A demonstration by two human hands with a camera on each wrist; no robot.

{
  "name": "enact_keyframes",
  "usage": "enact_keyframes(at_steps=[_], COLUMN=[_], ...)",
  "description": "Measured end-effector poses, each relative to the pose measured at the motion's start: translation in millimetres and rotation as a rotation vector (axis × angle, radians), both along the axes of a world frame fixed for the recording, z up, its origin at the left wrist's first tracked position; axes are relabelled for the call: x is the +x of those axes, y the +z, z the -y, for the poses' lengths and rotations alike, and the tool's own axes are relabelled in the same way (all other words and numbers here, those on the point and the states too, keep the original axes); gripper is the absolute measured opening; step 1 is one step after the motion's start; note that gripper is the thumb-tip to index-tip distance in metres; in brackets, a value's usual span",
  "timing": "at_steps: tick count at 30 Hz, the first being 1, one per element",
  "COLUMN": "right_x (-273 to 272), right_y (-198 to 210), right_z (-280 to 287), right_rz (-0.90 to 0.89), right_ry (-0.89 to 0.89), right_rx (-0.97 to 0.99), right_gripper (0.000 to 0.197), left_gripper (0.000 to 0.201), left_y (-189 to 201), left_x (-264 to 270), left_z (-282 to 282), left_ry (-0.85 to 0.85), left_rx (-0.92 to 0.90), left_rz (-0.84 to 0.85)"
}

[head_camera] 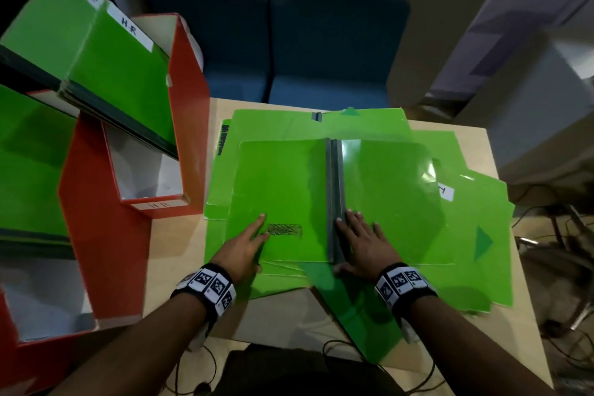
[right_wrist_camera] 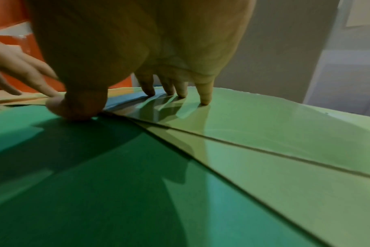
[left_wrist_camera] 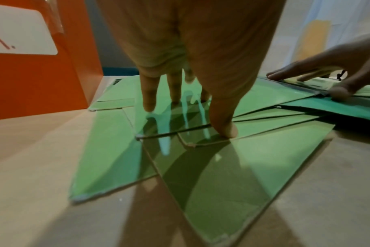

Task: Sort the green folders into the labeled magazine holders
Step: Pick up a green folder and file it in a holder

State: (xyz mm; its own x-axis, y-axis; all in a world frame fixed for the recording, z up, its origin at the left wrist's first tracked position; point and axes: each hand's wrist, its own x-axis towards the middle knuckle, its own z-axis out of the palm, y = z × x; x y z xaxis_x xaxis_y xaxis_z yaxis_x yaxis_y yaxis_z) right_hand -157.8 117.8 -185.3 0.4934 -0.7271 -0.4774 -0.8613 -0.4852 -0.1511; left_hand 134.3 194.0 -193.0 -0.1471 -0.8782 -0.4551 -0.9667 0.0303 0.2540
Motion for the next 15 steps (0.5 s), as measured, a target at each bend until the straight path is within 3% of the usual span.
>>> enact_keyframes(at_steps=[2,8,13,15], right_x=[0,-4,-16,-19], right_y=[-2,0,2,4], right_z=[-5,-12,-23,-29], right_rz=[-0.062,-0.105,-0.084,-0.084], right_ry=[0.041,0.144,0.259,0.288], right_rx=[-0.006,0.002,0.015,0.023], right_gripper=[0.109,0.094,0.1,0.092], left_gripper=[0.084,0.08,0.107,0.108], left_y=[3,10,8,5], left_x=[1,-6,-12,-13], left_z=[-2,-15,-24,-29], left_ry=[0.009,-0.137,-0.137,-0.161], left_rx=[0.023,0.001,0.178,0.164], left_rz=[-0.02,0.06,0.168,0.19])
